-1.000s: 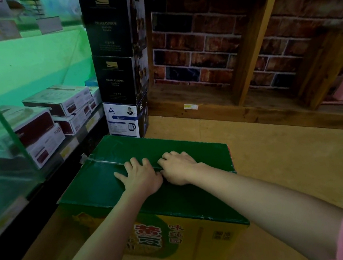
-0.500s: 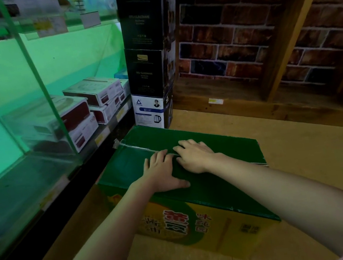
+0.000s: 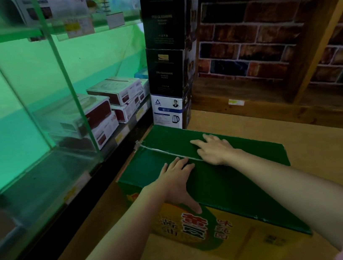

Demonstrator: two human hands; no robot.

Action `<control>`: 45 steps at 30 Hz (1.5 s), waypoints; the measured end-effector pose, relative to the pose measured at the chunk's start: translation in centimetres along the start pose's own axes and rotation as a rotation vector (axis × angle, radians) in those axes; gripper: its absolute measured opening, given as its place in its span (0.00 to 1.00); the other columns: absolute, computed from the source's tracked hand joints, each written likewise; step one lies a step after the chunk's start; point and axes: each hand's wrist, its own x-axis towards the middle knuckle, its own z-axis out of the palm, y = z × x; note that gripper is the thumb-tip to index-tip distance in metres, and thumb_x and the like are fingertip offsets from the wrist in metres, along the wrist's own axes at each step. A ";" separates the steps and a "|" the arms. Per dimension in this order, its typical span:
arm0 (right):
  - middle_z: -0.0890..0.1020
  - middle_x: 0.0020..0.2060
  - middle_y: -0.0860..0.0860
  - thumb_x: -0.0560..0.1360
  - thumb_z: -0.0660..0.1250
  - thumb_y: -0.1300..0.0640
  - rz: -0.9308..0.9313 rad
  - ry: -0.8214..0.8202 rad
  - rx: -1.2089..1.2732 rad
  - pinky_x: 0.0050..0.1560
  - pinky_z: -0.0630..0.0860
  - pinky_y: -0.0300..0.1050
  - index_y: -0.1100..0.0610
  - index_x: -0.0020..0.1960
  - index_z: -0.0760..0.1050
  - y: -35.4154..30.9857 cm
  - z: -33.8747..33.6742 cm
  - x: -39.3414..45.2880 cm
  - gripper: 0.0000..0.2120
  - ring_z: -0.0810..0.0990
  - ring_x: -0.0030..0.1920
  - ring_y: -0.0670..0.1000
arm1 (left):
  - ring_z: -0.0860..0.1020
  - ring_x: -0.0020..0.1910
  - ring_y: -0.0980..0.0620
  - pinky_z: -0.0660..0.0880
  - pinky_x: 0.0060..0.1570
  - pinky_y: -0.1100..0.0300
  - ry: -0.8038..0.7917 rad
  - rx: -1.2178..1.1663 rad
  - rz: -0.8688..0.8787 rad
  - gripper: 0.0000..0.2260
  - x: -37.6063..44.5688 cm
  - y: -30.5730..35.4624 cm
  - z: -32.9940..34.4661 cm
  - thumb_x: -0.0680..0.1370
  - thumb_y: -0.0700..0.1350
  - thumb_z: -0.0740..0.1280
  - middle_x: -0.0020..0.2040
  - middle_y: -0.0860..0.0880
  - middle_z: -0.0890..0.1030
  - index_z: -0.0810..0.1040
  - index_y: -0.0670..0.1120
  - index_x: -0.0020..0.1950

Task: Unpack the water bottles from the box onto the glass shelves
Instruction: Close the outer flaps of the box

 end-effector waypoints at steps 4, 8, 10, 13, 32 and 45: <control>0.49 0.77 0.59 0.78 0.48 0.36 0.050 -0.006 -0.011 0.73 0.48 0.60 0.39 0.76 0.48 0.4 -0.7 1.9 0.28 0.48 0.76 0.61 | 0.39 0.77 0.48 0.36 0.73 0.47 -0.014 -0.031 0.010 0.52 0.4 -0.5 0.1 0.65 0.60 0.75 0.79 0.52 0.43 0.47 0.51 0.78; 0.50 0.76 0.60 0.74 0.51 0.30 0.039 0.000 0.011 0.71 0.51 0.62 0.35 0.74 0.49 1.2 -1.0 2.6 0.31 0.51 0.75 0.63 | 0.40 0.77 0.48 0.37 0.74 0.43 -0.015 0.012 0.036 0.51 0.9 -0.7 0.2 0.65 0.60 0.75 0.79 0.53 0.45 0.49 0.52 0.78; 0.50 0.76 0.60 0.73 0.51 0.29 0.045 0.010 0.004 0.70 0.52 0.63 0.35 0.74 0.50 1.6 -1.1 2.7 0.31 0.51 0.75 0.63 | 0.42 0.78 0.49 0.39 0.74 0.40 -0.009 0.034 0.048 0.49 1.0 -0.8 -0.1 0.65 0.60 0.75 0.79 0.52 0.46 0.51 0.53 0.78; 0.50 0.75 0.60 0.73 0.50 0.29 0.107 0.016 0.013 0.70 0.55 0.64 0.36 0.74 0.49 2.6 -1.3 3.1 0.32 0.51 0.75 0.63 | 0.46 0.78 0.49 0.44 0.73 0.36 0.021 0.070 0.035 0.44 1.1 -1.3 -0.8 0.66 0.59 0.75 0.79 0.53 0.50 0.56 0.57 0.76; 0.58 0.69 0.59 0.74 0.48 0.30 0.367 0.060 -0.001 0.59 0.68 0.52 0.47 0.77 0.46 6.7 0.6 -1.3 0.38 0.59 0.69 0.61 | 0.77 0.58 0.47 0.74 0.55 0.53 0.170 0.428 -0.142 0.17 4.6 -2.5 -5.1 0.82 0.51 0.55 0.58 0.47 0.76 0.74 0.48 0.66; 0.52 0.71 0.60 0.77 0.46 0.34 0.358 0.113 0.099 0.58 0.70 0.51 0.52 0.77 0.41 5.1 3.1 -5.2 0.37 0.59 0.69 0.60 | 0.78 0.53 0.44 0.75 0.48 0.55 0.207 0.283 -0.370 0.24 3.5 -0.7 -2.5 0.82 0.38 0.51 0.58 0.41 0.74 0.54 0.50 0.78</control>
